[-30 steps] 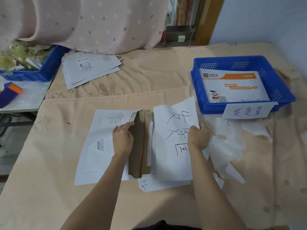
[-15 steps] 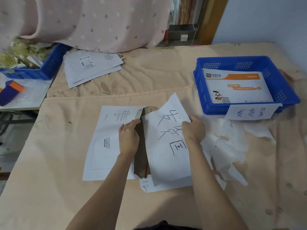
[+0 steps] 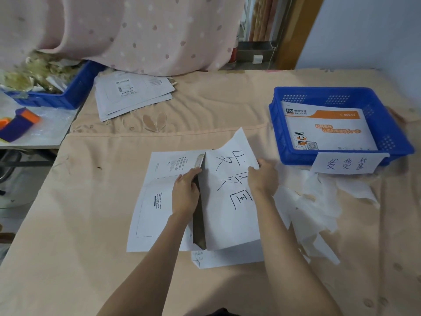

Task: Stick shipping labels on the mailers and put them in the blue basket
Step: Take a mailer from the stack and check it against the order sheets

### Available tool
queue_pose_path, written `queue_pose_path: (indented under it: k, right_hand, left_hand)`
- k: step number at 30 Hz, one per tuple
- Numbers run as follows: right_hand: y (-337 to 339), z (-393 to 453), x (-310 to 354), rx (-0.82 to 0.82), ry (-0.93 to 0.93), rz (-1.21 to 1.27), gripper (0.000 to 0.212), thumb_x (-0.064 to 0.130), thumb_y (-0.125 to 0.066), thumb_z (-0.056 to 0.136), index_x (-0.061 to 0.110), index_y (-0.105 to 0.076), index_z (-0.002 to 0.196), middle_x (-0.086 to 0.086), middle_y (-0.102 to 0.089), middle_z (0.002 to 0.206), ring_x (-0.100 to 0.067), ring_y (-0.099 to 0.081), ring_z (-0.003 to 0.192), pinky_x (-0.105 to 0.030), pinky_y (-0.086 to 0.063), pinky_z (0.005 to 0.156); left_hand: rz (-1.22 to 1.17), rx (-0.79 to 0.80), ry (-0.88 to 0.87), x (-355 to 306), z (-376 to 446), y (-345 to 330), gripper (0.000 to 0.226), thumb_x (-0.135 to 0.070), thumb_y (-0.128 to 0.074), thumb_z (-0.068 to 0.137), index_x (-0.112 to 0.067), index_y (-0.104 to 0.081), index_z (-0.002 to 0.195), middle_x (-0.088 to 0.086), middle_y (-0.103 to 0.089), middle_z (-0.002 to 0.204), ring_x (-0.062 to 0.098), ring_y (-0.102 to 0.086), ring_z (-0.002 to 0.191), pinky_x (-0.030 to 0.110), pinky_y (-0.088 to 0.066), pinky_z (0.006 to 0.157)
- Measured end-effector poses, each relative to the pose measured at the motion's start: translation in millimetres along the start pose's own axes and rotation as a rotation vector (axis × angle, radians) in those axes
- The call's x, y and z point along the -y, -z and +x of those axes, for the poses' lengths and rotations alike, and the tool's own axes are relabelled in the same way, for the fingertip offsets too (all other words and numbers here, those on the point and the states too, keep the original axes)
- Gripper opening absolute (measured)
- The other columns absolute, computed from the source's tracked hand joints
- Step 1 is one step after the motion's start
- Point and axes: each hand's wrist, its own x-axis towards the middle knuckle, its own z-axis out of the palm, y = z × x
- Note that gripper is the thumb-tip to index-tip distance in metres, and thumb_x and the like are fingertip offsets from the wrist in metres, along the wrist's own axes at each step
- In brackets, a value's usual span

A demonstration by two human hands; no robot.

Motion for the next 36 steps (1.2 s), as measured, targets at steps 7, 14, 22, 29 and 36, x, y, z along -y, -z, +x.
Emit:
queue_pose_path:
  k: [7, 14, 22, 29, 36]
  right_hand:
    - [-5, -12, -1, -0.014, 0.003, -0.054, 0.011, 0.010, -0.053, 0.087, 0.010, -0.062, 0.093, -0.001, -0.062, 0.086, -0.025, -0.054, 0.076, -0.026, -0.032, 0.062]
    - [0, -15, -2, 0.145, -0.105, 0.020, 0.007, 0.024, -0.059, 0.080, 0.021, -0.057, 0.086, 0.010, -0.059, 0.073, -0.016, -0.060, 0.071, -0.024, -0.033, 0.050]
    - [-6, -14, 5, 0.246, -0.017, -0.121, 0.040, 0.009, -0.071, 0.073, 0.013, -0.052, 0.108, -0.002, -0.065, 0.099, -0.027, -0.062, 0.087, -0.028, -0.044, 0.067]
    - [-9, -13, 4, 0.291, -0.084, 0.047, 0.034, 0.014, -0.076, 0.072, 0.014, -0.063, 0.104, 0.000, -0.070, 0.098, -0.021, -0.061, 0.081, -0.025, -0.045, 0.067]
    - [-12, -8, 0, 0.260, -0.164, 0.234, 0.023, 0.005, -0.076, 0.069, 0.011, -0.063, 0.088, -0.007, -0.071, 0.092, -0.022, -0.062, 0.073, -0.031, -0.053, 0.068]
  left_hand:
    - [-0.039, -0.012, 0.026, 2, 1, -6, 0.060, 0.013, -0.032, 0.080, -0.017, -0.062, 0.123, 0.005, -0.068, 0.107, 0.028, -0.057, 0.104, 0.031, -0.046, 0.085]
    - [-0.006, -0.056, 0.006, 1, 2, -7, 0.057, 0.012, -0.034, 0.082, -0.017, -0.063, 0.123, 0.003, -0.069, 0.112, 0.025, -0.058, 0.106, 0.024, -0.041, 0.085]
    - [-0.036, -0.050, -0.005, -3, 1, -9, 0.058, 0.013, -0.034, 0.080, -0.015, -0.063, 0.122, 0.004, -0.069, 0.109, 0.024, -0.059, 0.105, 0.024, -0.043, 0.088]
    - [-0.021, -0.088, 0.004, -5, 1, -11, 0.060, 0.015, -0.034, 0.078, -0.015, -0.063, 0.122, 0.002, -0.069, 0.109, 0.027, -0.058, 0.104, 0.026, -0.043, 0.086]
    - [-0.064, -0.058, -0.012, -5, 0, -11, 0.060, 0.017, -0.033, 0.077, -0.012, -0.063, 0.121, 0.005, -0.068, 0.112, 0.027, -0.058, 0.107, 0.021, -0.038, 0.090]
